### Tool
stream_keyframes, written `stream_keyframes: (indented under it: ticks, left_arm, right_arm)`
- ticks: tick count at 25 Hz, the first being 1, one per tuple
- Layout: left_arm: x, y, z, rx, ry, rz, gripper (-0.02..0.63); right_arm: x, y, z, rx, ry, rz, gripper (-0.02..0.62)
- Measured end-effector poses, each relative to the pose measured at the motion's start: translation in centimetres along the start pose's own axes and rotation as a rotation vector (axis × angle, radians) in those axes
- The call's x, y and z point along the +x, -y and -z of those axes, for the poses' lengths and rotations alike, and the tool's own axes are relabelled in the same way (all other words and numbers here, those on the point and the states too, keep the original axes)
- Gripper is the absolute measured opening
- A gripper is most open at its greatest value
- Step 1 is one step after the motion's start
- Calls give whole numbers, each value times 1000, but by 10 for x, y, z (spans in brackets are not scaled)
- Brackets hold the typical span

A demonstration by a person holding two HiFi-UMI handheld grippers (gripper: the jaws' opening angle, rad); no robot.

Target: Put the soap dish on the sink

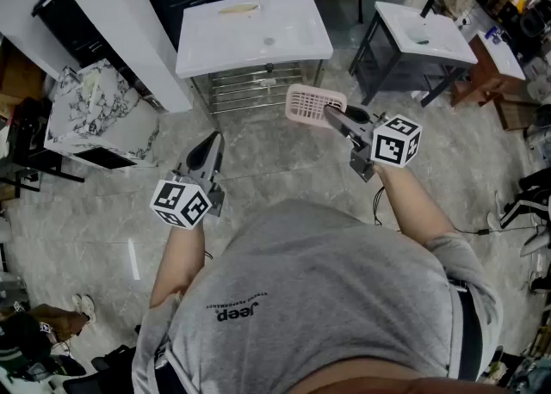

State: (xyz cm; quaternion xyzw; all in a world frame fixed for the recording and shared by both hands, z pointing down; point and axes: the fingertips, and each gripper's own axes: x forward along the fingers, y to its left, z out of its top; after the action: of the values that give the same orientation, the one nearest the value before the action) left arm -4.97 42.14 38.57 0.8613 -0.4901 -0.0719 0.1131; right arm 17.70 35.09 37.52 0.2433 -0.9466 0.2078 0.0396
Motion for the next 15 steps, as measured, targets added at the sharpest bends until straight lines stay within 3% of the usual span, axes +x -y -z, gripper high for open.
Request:
stream_keyframes:
  ticks: [7, 15]
  left_arm:
    - [2, -3, 3, 6, -2, -14, 15]
    - [21, 14, 3, 4, 6, -21, 15]
  right_arm:
    - [-4, -6, -6, -293, 40, 84, 97]
    - [-21, 8, -8, -289, 38, 69, 97]
